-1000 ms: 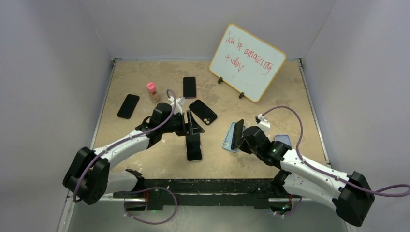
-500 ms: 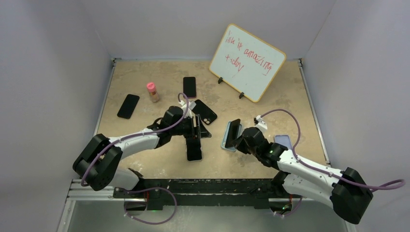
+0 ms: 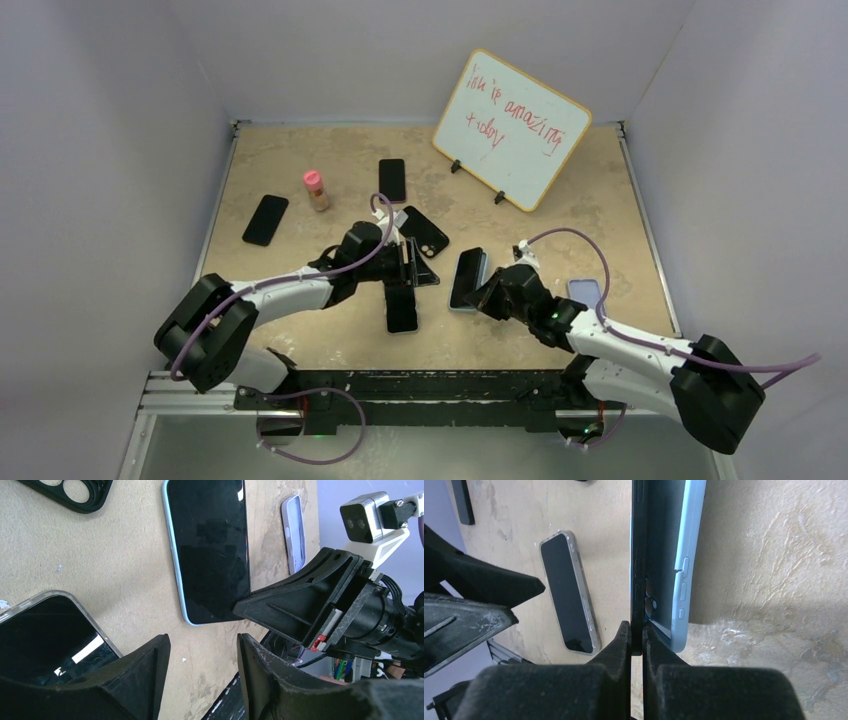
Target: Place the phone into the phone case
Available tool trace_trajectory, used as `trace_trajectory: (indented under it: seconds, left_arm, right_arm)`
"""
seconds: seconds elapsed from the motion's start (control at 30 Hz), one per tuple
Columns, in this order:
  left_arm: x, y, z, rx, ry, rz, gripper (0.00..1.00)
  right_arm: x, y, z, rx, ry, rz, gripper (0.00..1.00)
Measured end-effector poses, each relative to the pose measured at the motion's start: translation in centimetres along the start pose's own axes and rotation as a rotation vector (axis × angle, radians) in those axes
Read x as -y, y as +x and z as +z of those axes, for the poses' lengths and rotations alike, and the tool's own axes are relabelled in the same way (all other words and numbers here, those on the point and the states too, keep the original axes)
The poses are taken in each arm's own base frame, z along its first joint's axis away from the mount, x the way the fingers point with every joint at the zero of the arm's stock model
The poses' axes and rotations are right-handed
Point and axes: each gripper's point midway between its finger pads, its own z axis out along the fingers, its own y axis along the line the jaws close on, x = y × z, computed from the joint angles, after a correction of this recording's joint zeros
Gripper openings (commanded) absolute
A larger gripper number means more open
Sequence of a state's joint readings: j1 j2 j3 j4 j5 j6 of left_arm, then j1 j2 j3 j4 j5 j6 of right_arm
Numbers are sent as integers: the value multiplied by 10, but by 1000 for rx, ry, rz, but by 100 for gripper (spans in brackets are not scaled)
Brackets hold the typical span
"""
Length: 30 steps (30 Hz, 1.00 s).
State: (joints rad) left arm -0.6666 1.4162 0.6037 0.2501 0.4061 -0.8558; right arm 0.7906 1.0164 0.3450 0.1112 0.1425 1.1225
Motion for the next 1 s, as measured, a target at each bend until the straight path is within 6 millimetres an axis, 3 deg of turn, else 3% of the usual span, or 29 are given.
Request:
trace_trajectory:
  seconds: [0.2, 0.5, 0.63, 0.87, 1.0]
  left_arm:
    - [-3, 5, 5, -15, -4, -3, 51]
    - [-6, 18, 14, -53, -14, -21, 50]
    - [-5, 20, 15, -59, -11, -19, 50]
    - [-4, 19, 22, -68, -15, -19, 50]
    - [-7, 20, 31, -83, -25, -20, 47]
  right_arm:
    - [1, 7, -1, -30, -18, -5, 0]
    - [10, 10, -6, -41, 8, -20, 30]
    - [22, 17, -8, -67, 55, -36, 37]
    - [35, 19, -14, -86, 117, -75, 41]
    - [32, 11, -18, -70, 126, -101, 36]
